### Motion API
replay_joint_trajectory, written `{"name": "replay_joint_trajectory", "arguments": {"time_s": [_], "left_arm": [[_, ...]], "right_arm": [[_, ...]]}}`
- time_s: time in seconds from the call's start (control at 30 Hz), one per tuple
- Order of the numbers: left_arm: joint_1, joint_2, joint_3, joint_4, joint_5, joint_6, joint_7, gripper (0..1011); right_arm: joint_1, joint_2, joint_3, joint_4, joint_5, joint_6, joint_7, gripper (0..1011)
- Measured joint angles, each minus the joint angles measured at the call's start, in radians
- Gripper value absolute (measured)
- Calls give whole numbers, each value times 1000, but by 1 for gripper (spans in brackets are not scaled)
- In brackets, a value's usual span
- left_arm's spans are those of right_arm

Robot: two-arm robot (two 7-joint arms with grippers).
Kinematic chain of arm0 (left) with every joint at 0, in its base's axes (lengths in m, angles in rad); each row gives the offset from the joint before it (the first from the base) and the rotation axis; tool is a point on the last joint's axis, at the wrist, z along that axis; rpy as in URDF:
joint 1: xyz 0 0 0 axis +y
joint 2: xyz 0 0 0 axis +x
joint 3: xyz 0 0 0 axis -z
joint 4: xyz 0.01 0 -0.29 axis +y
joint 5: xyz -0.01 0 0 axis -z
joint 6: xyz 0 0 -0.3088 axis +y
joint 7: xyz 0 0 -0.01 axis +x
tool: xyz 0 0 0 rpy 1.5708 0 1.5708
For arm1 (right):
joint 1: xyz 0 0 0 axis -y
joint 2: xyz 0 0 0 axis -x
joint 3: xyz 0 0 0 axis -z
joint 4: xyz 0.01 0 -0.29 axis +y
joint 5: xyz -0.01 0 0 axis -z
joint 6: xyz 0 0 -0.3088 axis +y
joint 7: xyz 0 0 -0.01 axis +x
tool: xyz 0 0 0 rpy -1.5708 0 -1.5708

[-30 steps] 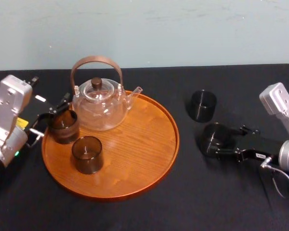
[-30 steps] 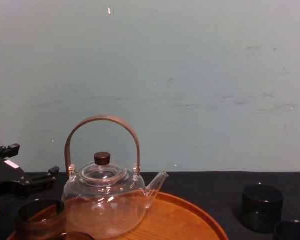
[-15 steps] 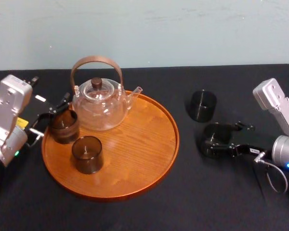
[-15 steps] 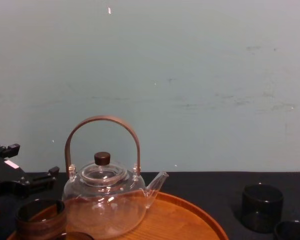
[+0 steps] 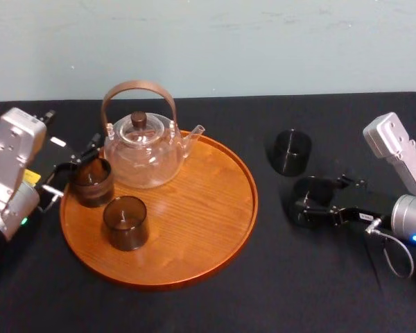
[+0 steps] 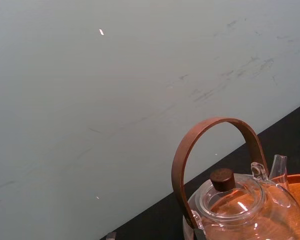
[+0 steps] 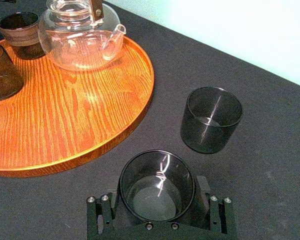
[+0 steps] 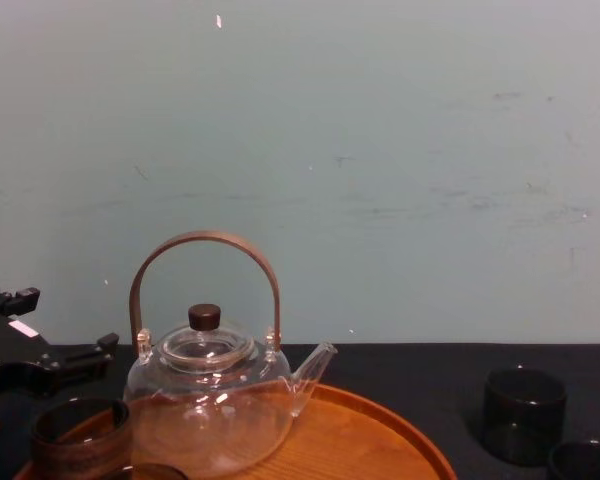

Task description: Pick up the glass from the table and place it on the tray.

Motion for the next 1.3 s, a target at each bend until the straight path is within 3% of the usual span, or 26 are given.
{"name": "replay_joint_trajectory", "arguments": {"time_s": [0.1, 0.83, 1.3], "left_arm": [[0, 0, 0, 0, 0, 0, 0, 1001], [0, 0, 0, 0, 0, 0, 0, 1001], [0, 0, 0, 0, 0, 0, 0, 1001]], "right_arm": [[0, 0, 0, 0, 1, 0, 0, 901], [-2, 2, 3, -2, 4, -3, 4, 898], [33, 31, -9, -24, 26, -53, 80, 898]]}}
